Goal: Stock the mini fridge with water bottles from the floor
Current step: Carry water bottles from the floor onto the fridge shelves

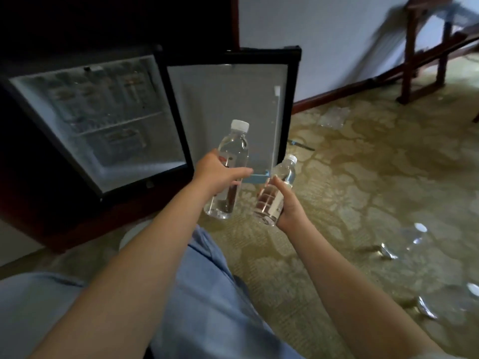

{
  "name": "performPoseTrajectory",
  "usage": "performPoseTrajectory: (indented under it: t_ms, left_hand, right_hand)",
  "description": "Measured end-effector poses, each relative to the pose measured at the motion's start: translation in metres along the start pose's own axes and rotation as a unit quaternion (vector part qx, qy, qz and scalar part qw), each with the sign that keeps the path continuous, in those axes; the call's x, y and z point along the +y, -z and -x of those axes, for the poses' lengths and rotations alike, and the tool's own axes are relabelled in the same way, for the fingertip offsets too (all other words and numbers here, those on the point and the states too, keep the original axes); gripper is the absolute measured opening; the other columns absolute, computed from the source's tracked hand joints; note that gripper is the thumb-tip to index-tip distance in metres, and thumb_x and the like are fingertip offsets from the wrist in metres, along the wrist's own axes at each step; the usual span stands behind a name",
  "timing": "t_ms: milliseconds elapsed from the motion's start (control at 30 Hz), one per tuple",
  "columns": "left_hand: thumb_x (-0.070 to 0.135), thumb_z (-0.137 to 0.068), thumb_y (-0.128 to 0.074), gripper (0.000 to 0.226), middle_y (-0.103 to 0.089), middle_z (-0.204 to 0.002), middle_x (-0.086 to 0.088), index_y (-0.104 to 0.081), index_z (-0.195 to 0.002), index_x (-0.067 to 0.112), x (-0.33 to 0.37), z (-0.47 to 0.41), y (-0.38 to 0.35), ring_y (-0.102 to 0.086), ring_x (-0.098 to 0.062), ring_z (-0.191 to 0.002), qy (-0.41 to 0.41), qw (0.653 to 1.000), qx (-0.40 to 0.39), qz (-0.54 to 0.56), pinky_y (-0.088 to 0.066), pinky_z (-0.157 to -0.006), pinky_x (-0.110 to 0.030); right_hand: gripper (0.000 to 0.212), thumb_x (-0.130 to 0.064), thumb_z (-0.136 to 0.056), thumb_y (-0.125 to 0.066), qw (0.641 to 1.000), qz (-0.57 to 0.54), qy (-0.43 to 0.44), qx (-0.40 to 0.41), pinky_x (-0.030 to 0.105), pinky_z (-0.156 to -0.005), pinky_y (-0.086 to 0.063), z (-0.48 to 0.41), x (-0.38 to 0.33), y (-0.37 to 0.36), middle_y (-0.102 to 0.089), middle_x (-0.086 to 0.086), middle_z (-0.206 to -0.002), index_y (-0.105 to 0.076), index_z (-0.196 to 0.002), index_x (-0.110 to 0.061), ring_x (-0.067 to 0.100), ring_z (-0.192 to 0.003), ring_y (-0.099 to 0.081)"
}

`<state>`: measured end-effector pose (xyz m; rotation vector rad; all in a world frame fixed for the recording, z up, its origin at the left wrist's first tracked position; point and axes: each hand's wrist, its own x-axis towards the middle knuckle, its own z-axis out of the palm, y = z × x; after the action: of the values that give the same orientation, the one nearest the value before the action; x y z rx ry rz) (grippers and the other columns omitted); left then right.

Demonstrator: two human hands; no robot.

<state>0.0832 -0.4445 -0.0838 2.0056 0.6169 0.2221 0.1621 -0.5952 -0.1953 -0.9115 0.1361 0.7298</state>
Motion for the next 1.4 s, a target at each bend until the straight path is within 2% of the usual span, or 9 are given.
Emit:
performPoseTrajectory:
  t_ms: [200,367,500,633,800,933,1100,1333,1400]
  left_hand:
    - [0.056,-0.054,-0.080,0.072,-0.067,-0.103,-0.001,-0.061,-0.111,0.016,-0.028,-0.009,0.082,-0.065,-0.011,-0.080,0.037,0.990,0.120,0.065,-0.047,-0.060,-0.024]
    - [0.061,-0.047,-0.078,0.079,-0.067,-0.107,-0.003,-0.062,-0.111,0.017,-0.067,-0.011,0.143,-0.064,-0.021,-0.096,0.075,0.969,0.206,0.112,-0.053,-0.084,-0.037]
    - [0.059,-0.050,-0.078,0.078,-0.065,-0.110,-0.002,-0.059,-0.114,0.018,-0.100,-0.019,0.178,-0.063,-0.021,-0.097,0.098,0.954,0.248,0.138,-0.051,-0.074,-0.033]
    - [0.051,-0.058,-0.080,0.068,-0.064,-0.110,-0.002,-0.058,-0.113,0.019,-0.133,-0.036,0.201,-0.062,-0.022,-0.099,0.128,0.939,0.285,0.143,-0.053,-0.079,-0.037]
    - [0.045,-0.065,-0.079,0.060,-0.060,-0.110,-0.002,-0.054,-0.111,0.017,-0.172,-0.073,0.215,-0.059,-0.021,-0.100,0.158,0.923,0.316,0.155,-0.049,-0.080,-0.034]
    - [0.047,-0.063,-0.079,0.064,-0.061,-0.110,-0.001,-0.055,-0.113,0.017,-0.207,-0.108,0.223,-0.060,-0.020,-0.098,0.183,0.916,0.325,0.149,-0.048,-0.079,-0.034]
    - [0.045,-0.062,-0.082,0.070,-0.061,-0.114,-0.003,-0.052,-0.118,0.016,-0.251,-0.153,0.236,-0.060,-0.021,-0.101,0.199,0.911,0.343,0.118,-0.049,-0.084,-0.035]
    - [0.036,-0.065,-0.082,0.060,-0.063,-0.108,-0.001,-0.053,-0.114,0.017,-0.291,-0.216,0.239,-0.061,-0.018,-0.098,0.159,0.911,0.364,0.109,-0.045,-0.076,-0.029]
    - [0.035,-0.067,-0.082,0.061,-0.062,-0.103,0.003,-0.052,-0.117,0.017,-0.300,-0.231,0.234,-0.059,-0.015,-0.093,0.151,0.915,0.362,0.097,-0.041,-0.075,-0.025]
  right_hand:
    - [0.020,-0.024,-0.085,-0.065,0.998,0.035,-0.019,-0.043,0.027,-0.056,-0.054,-0.028,0.002,-0.101,-0.063,0.007,-0.070,-0.060,-0.095,-0.008,0.018,-0.054,-0.064]
    - [0.063,-0.022,-0.074,-0.072,0.988,0.121,-0.001,-0.090,0.033,-0.062,-0.056,-0.048,0.022,-0.178,-0.062,0.010,-0.078,-0.047,-0.129,-0.004,0.022,-0.061,-0.064]
    - [0.035,-0.011,-0.083,-0.068,0.978,0.167,0.010,-0.124,0.033,-0.061,-0.055,-0.067,0.044,-0.225,-0.061,0.008,-0.083,-0.049,-0.112,-0.011,0.018,-0.065,-0.062]
    - [0.053,-0.022,-0.074,-0.068,0.964,0.222,-0.030,-0.145,0.042,-0.078,-0.057,-0.093,0.071,-0.254,-0.065,0.012,-0.093,-0.054,-0.122,-0.007,0.026,-0.076,-0.065]
    - [0.053,-0.021,-0.081,-0.065,0.956,0.244,-0.077,-0.147,0.032,-0.061,-0.054,-0.141,0.096,-0.281,-0.065,0.007,-0.083,-0.049,-0.129,-0.005,0.021,-0.068,-0.066]
    - [0.069,-0.031,-0.073,-0.078,0.944,0.309,-0.071,-0.095,0.041,-0.079,-0.054,-0.184,0.126,-0.282,-0.060,0.009,-0.111,-0.040,-0.127,-0.012,0.027,-0.096,-0.063]
    - [0.064,-0.027,-0.073,-0.080,0.906,0.419,-0.010,-0.059,0.047,-0.090,-0.047,-0.242,0.150,-0.283,-0.055,0.005,-0.115,-0.038,-0.122,-0.020,0.026,-0.100,-0.056]
    - [0.048,-0.013,-0.076,-0.077,0.892,0.435,0.087,-0.088,0.015,-0.050,-0.044,-0.334,0.165,-0.319,-0.060,-0.006,-0.088,-0.048,-0.113,-0.018,0.010,-0.077,-0.060]
    - [0.047,-0.011,-0.076,-0.077,0.888,0.440,0.098,-0.093,0.013,-0.050,-0.044,-0.360,0.169,-0.322,-0.060,-0.006,-0.089,-0.049,-0.112,-0.020,0.010,-0.079,-0.061]
